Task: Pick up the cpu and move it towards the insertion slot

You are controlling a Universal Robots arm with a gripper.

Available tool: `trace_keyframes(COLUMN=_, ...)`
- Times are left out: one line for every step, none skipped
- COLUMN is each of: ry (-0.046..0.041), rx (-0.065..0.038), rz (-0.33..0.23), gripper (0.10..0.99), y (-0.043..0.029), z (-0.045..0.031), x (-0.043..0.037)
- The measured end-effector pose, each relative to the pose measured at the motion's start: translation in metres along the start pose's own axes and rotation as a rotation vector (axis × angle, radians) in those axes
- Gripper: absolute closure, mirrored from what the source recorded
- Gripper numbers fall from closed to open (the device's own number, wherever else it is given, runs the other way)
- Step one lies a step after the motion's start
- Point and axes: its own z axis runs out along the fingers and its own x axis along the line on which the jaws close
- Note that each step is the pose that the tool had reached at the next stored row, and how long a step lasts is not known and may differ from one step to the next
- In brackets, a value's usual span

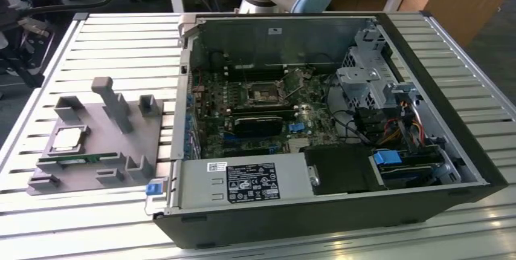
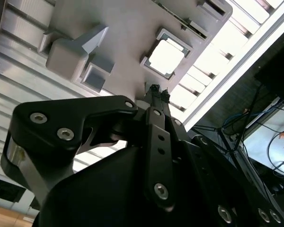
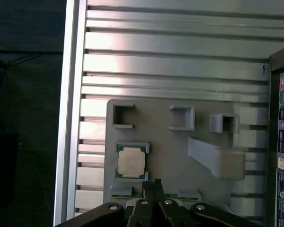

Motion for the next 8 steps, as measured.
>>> trace_keyframes(ry=-0.0001, rx=0.0, rz=0.0, gripper=0.98, y=-0.0002, z=0.001, x=0.001)
trace_keyframes(ry=-0.0001, rx=0.0, rz=-0.001, gripper=0.98, y=-0.0006, z=0.0019, x=0.0019)
trace_keyframes(ry=-0.0003, rx=0.0, rz=-0.001, gripper=0.98, y=-0.0009, z=0.0028, x=0.0025)
trace_keyframes(ry=-0.0006, rx=0.0, rz=-0.001, gripper=0.98, y=-0.0012, z=0.0037, x=0.0026)
trace_keyframes(ry=-0.0003, rx=0.0, rz=-0.001, gripper=0.98, y=-0.0016, z=0.0045, x=0.0028)
trace_keyframes(ry=-0.0002, rx=0.0, rz=-0.001, gripper=0.98, y=-0.0021, z=0.0056, x=0.003)
trace_keyframes(ry=-0.0001, rx=0.0, rz=-0.001, gripper=0.98, y=-0.0028, z=0.0067, x=0.0034)
trace_keyframes(ry=-0.0002, rx=0.0, rz=-0.001, gripper=0.973, y=-0.0035, z=0.0079, x=0.0039)
